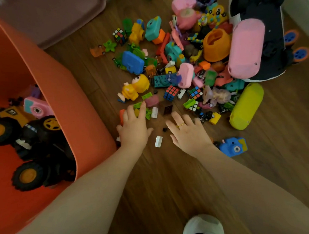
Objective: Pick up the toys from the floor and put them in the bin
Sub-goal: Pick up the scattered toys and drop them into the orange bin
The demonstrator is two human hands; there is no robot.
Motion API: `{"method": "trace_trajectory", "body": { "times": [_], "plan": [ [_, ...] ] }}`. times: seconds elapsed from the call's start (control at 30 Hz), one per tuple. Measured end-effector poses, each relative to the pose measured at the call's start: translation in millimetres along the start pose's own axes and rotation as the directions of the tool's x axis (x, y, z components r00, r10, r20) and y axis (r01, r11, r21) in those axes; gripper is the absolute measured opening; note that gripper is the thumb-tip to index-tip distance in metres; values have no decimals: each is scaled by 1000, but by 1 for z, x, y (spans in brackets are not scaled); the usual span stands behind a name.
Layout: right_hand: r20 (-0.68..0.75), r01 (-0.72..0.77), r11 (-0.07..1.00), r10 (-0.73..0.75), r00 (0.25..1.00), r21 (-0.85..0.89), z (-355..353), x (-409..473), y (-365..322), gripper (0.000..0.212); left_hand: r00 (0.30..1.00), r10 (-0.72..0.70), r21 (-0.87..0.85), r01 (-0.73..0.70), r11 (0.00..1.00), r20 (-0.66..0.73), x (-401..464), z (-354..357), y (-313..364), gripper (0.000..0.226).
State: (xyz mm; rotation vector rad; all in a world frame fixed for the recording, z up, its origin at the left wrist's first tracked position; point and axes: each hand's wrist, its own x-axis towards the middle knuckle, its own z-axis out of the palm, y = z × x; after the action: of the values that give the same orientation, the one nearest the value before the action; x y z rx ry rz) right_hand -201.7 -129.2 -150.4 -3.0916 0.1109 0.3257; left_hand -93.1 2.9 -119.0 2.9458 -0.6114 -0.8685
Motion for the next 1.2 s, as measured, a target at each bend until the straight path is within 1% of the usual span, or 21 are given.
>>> {"method": "trace_trajectory", "body": {
  "times": [0.1, 0.23, 0.33, 0.4, 0.47, 0.5, 0.53, 0.57, 0.6, 0.63, 0.67, 0.7, 0.77, 0.83, 0.87, 0.93, 0.97, 1.03, 1.13, 1.17, 1.2],
  "plan": [
    [73, -61, 998, 59, 996, 26, -1, -3, 1, 44, 999, 39, 14, -38, 999, -21, 2, 0, 1, 65],
    [146, -170, 974, 149, 978, 149, -7, -2, 0, 33, 995, 87, 42, -89, 995, 49, 2, 2, 6, 36],
    [272, -256, 939, 191, 943, 230, -12, -2, 4, 24, 992, 97, 12, -99, 995, 81, 2, 0, 10, 27],
    [274, -335, 873, 245, 930, 355, -16, 0, 7, 17, 993, 88, -67, -84, 994, 72, -1, -4, 13, 22],
    [254, -446, 695, 368, 894, 564, -20, 2, 12, 9, 996, 65, -208, -51, 977, 58, -5, -10, 20, 15],
    [282, -503, 581, 432, 857, 640, -25, 3, 13, 5, 997, 58, -293, -40, 955, 51, -9, -15, 23, 13],
    [337, -555, 420, 487, 806, 718, -31, 3, 13, 4, 997, 65, -374, -45, 926, 41, -14, -21, 28, 13],
    [434, -588, 188, 510, 743, 787, -38, 3, 13, 6, 996, 77, -461, -52, 886, 34, -18, -28, 34, 14],
    [542, -579, -87, 487, 685, 811, -47, 2, 13, 9, 996, 90, -567, -58, 821, 28, -24, -37, 39, 14],
    [618, -515, -343, 435, 654, 786, -57, 2, 12, 11, 994, 100, -681, -49, 731, 36, -31, -47, 44, 14],
    [644, -428, -512, 383, 662, 745, -65, 1, 12, 12, 991, 116, -785, -15, 619, 72, -40, -59, 48, 14],
    [630, -349, -606, 342, 697, 715, -75, 0, 11, 12, 981, 152, -867, 31, 497, 122, -48, -72, 50, 14],
    [558, -237, -710, 258, 789, 663, -97, 1, 7, 14, 943, 272, -954, 112, 277, 190, -67, -99, 47, 13],
    [490, -186, -769, 183, 852, 611, -123, 5, 0, 10, 913, 370, -984, 147, 96, 172, -81, -123, 34, 13],
    [458, -180, -779, 150, 876, 600, -139, 8, -6, 9, 909, 390, -988, 153, 14, 147, -88, -134, 23, 13],
    [436, -196, -772, 115, 893, 605, -168, 16, -22, 12, 919, 376, -983, 161, -89, 116, -98, -152, -1, 13],
    [434, -209, -755, 111, 894, 622, -182, 23, -33, 16, 930, 352, -982, 156, -107, 109, -104, -160, -16, 13],
    [440, -239, -715, 106, 892, 657, -204, 35, -52, 23, 949, 286, -982, 165, -86, 135, -109, -170, -43, 15],
    [444, -308, -603, 86, 892, 736, -230, 56, -97, 25, 970, 194, -986, 159, -49, 147, -115, -176, -96, 12],
    [452, -334, -561, 82, 888, 758, -236, 61, -111, 25, 976, 163, -989, 146, -18, 141, -115, -176, -111, 11],
    [457, -359, -520, 69, 887, 775, -239, 65, -125, 24, 985, 111, -990, 129, 51, 134, -115, -174, -126, 10]
  ]
}}
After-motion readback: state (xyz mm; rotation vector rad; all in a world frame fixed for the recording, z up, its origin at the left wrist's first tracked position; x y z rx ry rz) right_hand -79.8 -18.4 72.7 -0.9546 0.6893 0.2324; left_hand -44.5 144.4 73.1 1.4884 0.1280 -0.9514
